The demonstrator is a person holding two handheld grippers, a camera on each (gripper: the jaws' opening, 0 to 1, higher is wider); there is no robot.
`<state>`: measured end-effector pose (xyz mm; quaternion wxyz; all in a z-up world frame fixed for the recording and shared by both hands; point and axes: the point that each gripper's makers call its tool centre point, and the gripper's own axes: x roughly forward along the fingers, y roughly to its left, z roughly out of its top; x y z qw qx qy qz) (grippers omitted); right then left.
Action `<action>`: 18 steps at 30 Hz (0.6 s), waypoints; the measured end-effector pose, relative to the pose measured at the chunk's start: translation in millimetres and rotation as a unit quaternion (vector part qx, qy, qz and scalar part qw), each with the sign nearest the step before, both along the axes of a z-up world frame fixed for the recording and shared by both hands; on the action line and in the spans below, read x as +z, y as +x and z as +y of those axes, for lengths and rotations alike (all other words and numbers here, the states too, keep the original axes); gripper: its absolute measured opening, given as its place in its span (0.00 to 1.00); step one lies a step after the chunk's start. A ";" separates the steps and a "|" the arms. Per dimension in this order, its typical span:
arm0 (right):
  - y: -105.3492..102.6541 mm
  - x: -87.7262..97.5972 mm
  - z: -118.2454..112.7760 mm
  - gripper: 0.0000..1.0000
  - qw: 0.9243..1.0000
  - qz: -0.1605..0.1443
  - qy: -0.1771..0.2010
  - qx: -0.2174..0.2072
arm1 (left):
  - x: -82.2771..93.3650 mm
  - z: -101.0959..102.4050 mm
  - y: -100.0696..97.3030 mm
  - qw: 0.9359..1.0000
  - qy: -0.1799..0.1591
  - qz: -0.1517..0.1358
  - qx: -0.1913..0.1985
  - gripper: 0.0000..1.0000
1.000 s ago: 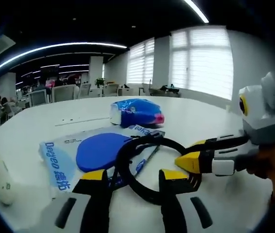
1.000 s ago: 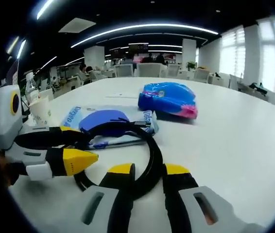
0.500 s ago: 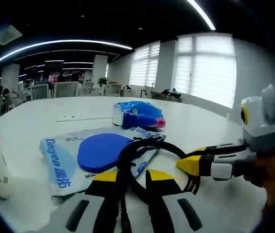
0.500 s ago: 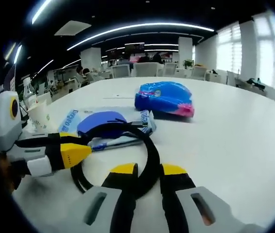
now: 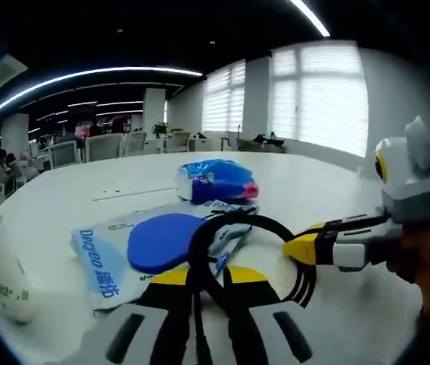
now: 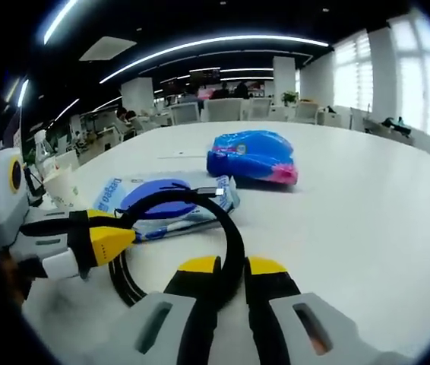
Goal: Arrange the tabletop items into an orderly group along one side of the table until the central work area is clear of visible clutter.
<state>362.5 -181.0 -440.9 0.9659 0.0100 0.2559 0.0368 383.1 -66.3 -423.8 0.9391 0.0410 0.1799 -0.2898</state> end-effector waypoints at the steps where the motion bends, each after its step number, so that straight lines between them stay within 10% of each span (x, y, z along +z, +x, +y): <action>1: -0.4 0.6 -0.3 0.10 1.000 0.000 -0.001 0.000 | 1.4 -0.1 -0.4 1.000 0.004 -0.004 -0.001 0.14; 18: -8.8 22.1 2.4 0.08 1.000 -0.020 0.009 0.015 | 15.8 8.7 -13.8 1.000 -0.010 0.010 -0.006 0.10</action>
